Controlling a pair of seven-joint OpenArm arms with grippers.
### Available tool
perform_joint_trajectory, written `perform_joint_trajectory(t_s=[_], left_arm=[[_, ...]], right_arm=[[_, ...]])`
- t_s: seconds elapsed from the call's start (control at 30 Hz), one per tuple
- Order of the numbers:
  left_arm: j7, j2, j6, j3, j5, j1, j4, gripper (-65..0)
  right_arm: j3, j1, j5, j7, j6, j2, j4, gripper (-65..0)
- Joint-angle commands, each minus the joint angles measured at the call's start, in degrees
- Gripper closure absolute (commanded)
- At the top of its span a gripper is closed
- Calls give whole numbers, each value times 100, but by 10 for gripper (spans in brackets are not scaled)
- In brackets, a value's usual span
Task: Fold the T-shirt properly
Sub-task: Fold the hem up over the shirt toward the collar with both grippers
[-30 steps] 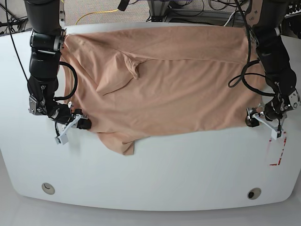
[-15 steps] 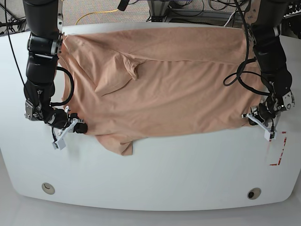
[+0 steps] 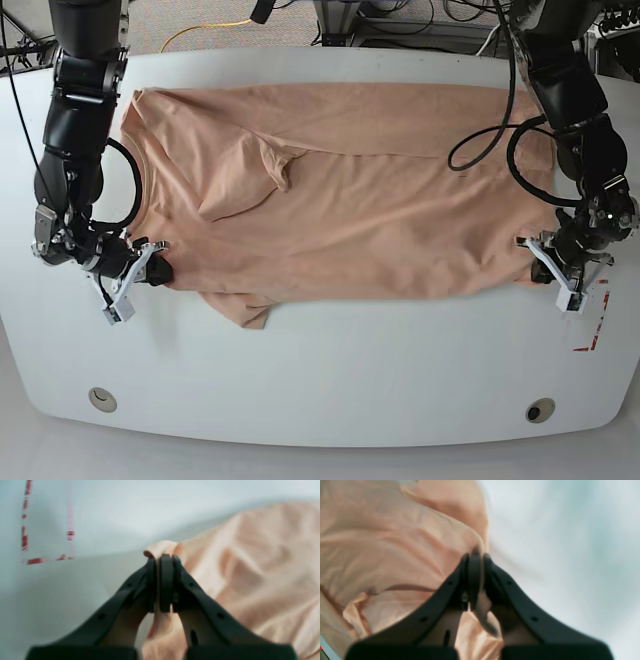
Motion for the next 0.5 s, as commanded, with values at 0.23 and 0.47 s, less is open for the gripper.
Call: perform_joint_trajectory(t_s=[0.23,0.47], left_arm=[[28,-119,-468,-99,-71,573,1246,0],[28,-119,-622,-486,-62,1110,1755,0]], right_arm=[[1317,-664,58,-966,10,-101,1588,0],[1775,-1394,67,-1503,10,-277,2607,0]])
